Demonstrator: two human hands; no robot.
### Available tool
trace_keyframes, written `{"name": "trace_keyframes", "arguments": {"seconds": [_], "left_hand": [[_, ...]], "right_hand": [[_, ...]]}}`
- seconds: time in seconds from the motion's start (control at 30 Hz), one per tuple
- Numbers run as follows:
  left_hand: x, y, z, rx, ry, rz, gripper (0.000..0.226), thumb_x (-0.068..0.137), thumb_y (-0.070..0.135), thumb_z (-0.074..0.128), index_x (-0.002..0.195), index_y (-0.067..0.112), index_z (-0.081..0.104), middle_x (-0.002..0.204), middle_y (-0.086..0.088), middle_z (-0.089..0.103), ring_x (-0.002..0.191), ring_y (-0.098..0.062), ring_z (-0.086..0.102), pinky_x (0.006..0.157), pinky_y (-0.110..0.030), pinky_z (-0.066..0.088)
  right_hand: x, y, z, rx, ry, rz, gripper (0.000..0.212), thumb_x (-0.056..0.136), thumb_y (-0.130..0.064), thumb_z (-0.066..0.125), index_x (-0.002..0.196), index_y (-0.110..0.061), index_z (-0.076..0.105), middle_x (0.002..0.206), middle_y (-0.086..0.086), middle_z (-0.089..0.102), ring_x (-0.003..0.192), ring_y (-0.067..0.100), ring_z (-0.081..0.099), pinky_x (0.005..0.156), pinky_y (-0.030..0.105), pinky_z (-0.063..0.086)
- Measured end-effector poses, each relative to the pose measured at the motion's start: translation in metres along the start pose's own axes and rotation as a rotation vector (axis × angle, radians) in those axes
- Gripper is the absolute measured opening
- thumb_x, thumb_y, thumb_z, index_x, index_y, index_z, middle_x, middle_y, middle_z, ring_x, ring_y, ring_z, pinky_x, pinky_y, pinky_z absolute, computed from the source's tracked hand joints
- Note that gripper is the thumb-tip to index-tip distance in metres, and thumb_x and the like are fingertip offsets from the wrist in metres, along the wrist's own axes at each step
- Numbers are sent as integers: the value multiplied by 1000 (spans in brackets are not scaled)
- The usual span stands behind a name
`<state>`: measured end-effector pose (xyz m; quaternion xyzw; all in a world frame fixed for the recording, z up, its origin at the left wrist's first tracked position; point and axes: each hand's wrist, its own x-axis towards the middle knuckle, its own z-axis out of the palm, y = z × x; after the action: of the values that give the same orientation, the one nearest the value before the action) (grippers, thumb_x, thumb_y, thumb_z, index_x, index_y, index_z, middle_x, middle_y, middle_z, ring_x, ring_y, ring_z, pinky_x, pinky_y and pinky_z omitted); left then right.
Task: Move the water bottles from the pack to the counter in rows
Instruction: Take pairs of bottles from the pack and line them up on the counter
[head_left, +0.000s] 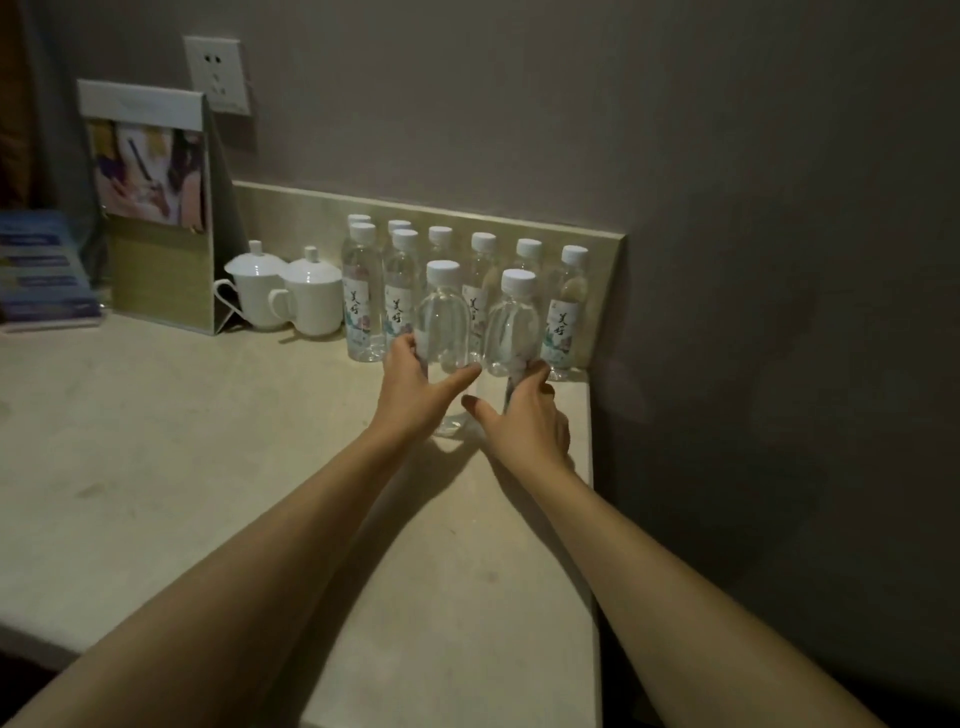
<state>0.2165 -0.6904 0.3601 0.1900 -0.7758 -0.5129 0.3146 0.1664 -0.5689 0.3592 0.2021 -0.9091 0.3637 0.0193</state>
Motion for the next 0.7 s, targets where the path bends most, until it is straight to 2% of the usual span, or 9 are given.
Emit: {"name": "trace_keyframes", "arguments": {"seconds": [0.1, 0.17, 0.2, 0.3, 0.33, 0.4, 0.43, 0.6, 0.7], "left_hand": [[14, 1, -7, 4, -189, 41, 86, 84, 39, 67, 149, 19, 15, 146, -3, 39, 133, -20, 43, 111, -42, 37], [27, 2, -12, 72, -276, 50, 95, 85, 32, 61, 153, 17, -4, 155, -7, 26, 140, -23, 33, 115, -44, 32], [32, 2, -14, 77, -320, 55, 93, 87, 26, 59, 152, 15, -7, 153, -9, 29, 138, -23, 36, 112, -40, 36], [42, -3, -15, 94, -353, 121, 69, 92, 9, 58, 145, 13, 13, 129, -3, 49, 114, -11, 55, 90, -20, 49], [46, -8, -16, 96, -335, 140, 65, 91, 12, 61, 142, 15, 20, 126, -1, 51, 112, -11, 57, 90, -23, 51], [55, -19, -19, 50, -317, 157, 62, 88, 23, 66, 138, 22, 28, 125, -4, 54, 113, -19, 59, 96, -41, 52], [58, -22, -21, 23, -321, 157, 63, 87, 25, 67, 137, 24, 30, 125, -6, 54, 112, -21, 60, 96, -45, 52], [71, -32, -24, -29, -315, 212, 69, 83, 15, 72, 139, 20, 32, 127, -4, 57, 114, -17, 61, 96, -38, 54], [77, -39, -22, -28, -273, 252, 71, 77, 20, 78, 134, 27, 35, 127, -1, 56, 117, -16, 59, 97, -40, 53]], "right_hand": [[15, -4, 2, -16, -129, -20, 100, 89, -47, 58, 153, -5, -6, 147, 16, 40, 131, 38, 45, 103, 44, 41], [27, -7, 5, -22, -140, -11, 90, 93, -37, 56, 152, -4, -4, 145, 18, 41, 127, 39, 48, 99, 42, 43], [32, -9, 8, -16, -117, -3, 81, 94, -33, 55, 151, -5, 4, 142, 18, 44, 123, 39, 51, 96, 42, 45], [42, -14, 19, 28, 1, 24, 60, 92, -30, 57, 138, -12, 23, 134, 17, 52, 116, 38, 56, 94, 48, 50], [44, -15, 22, 52, 20, 39, 60, 92, -30, 59, 137, -13, 23, 133, 16, 53, 116, 36, 57, 94, 49, 51], [47, -16, 26, 99, 48, 58, 61, 90, -30, 63, 136, -12, 27, 134, 15, 52, 117, 34, 57, 92, 44, 51], [49, -16, 27, 112, 58, 66, 59, 89, -30, 65, 134, -11, 31, 134, 15, 52, 117, 33, 57, 91, 40, 50], [55, -18, 31, 61, 88, 78, 56, 86, -36, 69, 128, -7, 47, 133, 12, 51, 119, 30, 54, 95, 42, 49], [54, -22, 34, 75, 89, 118, 61, 79, -45, 71, 125, -12, 48, 129, 9, 55, 116, 28, 57, 93, 46, 52]]}}
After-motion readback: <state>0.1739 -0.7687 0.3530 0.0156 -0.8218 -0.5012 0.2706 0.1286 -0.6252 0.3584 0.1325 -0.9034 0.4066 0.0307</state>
